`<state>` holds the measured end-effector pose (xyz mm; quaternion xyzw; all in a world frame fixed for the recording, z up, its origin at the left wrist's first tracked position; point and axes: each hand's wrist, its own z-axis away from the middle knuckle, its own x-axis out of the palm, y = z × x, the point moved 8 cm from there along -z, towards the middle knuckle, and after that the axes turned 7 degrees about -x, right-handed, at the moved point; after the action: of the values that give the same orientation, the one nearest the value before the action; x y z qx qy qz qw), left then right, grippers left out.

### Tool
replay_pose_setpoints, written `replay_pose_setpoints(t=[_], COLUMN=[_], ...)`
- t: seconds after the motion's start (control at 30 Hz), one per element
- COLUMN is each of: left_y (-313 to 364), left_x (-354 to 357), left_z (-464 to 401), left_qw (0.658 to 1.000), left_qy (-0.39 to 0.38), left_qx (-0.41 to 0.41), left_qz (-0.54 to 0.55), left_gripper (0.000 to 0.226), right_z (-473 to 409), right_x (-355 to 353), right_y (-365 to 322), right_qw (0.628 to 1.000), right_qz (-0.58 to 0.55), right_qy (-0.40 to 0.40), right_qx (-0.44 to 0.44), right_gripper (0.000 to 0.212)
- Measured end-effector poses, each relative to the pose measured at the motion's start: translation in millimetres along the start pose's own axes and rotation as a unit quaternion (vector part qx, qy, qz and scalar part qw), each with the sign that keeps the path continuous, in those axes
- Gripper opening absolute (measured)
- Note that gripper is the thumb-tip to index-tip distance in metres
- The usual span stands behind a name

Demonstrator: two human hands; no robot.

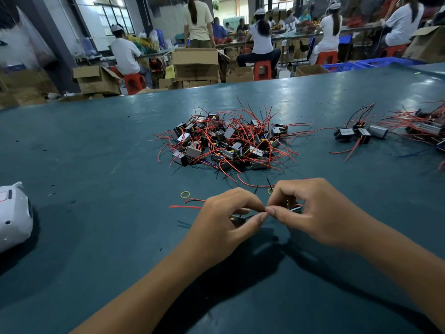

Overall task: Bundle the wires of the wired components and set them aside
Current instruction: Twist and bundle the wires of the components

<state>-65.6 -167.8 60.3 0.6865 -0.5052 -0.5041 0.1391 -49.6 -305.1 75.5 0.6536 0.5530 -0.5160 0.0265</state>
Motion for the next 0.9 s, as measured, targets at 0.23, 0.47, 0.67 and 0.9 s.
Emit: replay_pose_setpoints(t=[0.23,0.47,0.67,0.9], left_y=[-7.3,-15.2,-19.1,-20.3], left_x=[4.5,3.2,-5.4,-4.6], left_z=[-0.7,-0.2,0.1,0.6], left_qw=[0.999,0.996,0.992,0.993], left_qy=[-0.020,-0.018,0.027,0.035], left_qx=[-0.029,-0.057,-0.086,-0.082], left_qz=[0.019,0.060,0.088,0.080], left_gripper=[0.006,0.015,0.015,0.004], right_z=[0.8,6.2,9.8,1.1], right_x=[-0.9,-20.2,-1.5,3.9], right_y=[0.4,1.4,-0.8,-3.2], right_qw=[1.000,0.992,0.976,0.991], right_qz=[0.001,0.038,0.086,0.079], right_qy=[-0.030,-0.119,-0.187,-0.072], right_qx=[0.006,-0.021,-0.074,-0.076], right_gripper=[0.008,0.031,0.029,0.014])
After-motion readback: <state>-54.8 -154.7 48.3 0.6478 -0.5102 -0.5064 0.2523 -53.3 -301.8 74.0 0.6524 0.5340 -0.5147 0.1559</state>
